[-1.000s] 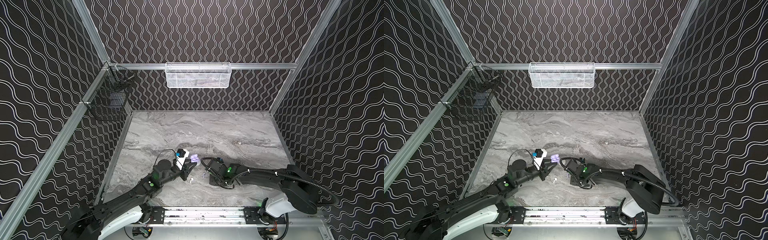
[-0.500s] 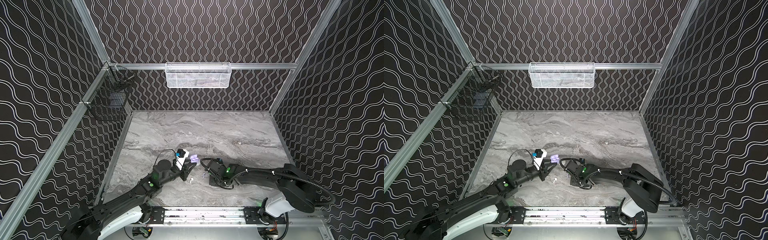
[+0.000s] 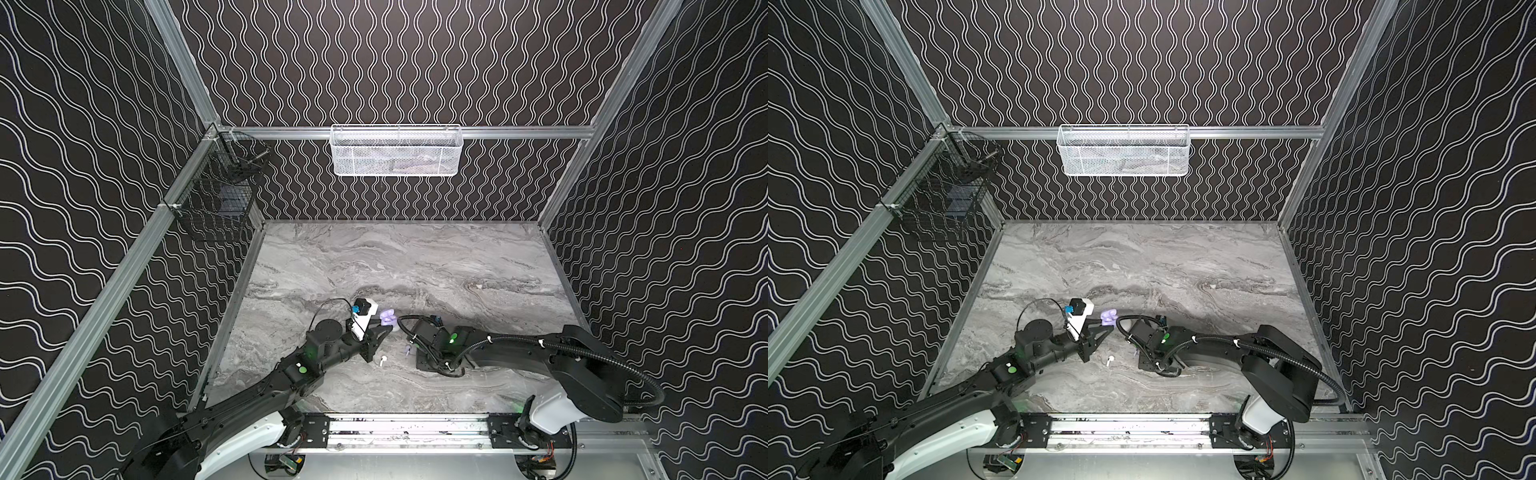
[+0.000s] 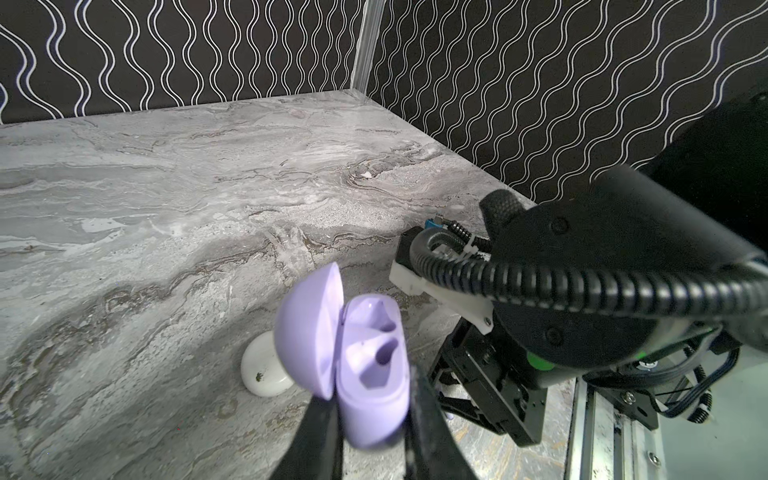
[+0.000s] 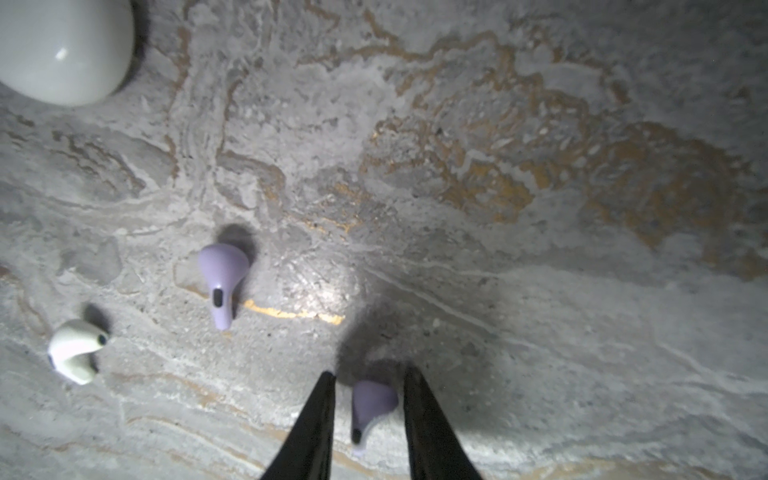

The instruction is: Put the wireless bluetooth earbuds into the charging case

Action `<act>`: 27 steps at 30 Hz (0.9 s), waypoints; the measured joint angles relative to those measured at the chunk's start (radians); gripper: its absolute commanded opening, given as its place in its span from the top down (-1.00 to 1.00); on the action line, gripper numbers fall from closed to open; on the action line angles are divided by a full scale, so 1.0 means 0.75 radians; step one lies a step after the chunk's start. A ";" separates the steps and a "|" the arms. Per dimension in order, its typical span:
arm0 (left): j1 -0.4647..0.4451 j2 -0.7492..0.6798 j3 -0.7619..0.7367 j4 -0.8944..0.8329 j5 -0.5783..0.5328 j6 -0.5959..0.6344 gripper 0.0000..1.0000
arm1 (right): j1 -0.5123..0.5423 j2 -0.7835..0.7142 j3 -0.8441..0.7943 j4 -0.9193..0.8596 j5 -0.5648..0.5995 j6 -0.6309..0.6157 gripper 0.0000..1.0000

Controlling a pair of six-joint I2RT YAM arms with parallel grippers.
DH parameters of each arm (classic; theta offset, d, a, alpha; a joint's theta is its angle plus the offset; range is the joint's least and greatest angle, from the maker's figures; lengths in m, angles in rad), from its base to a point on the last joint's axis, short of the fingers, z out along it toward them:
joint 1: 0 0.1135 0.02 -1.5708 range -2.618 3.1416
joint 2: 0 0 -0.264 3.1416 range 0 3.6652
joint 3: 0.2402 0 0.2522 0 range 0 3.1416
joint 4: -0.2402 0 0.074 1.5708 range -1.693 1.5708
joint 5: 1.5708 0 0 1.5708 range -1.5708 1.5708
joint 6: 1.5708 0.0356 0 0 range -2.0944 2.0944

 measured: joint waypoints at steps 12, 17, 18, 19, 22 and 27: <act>0.000 -0.034 -0.001 -0.015 -0.015 0.001 0.77 | -0.007 0.016 0.013 -0.012 0.001 -0.034 0.44; 0.000 -0.048 -0.002 -0.016 -0.019 0.004 0.77 | -0.007 0.018 0.015 -0.013 0.006 -0.034 0.47; 0.000 -0.048 -0.002 -0.017 -0.019 0.004 0.77 | -0.007 0.018 0.015 -0.013 0.006 -0.034 0.49; 0.000 -0.048 -0.003 -0.017 -0.019 0.004 0.77 | -0.007 0.018 0.015 -0.014 0.007 -0.034 0.50; 0.000 -0.049 -0.003 -0.017 -0.019 0.004 0.77 | -0.007 0.019 0.015 -0.014 0.011 -0.034 0.51; 0.000 -0.048 -0.003 -0.018 -0.019 0.004 0.77 | -0.007 0.020 0.011 -0.011 0.010 -0.034 0.55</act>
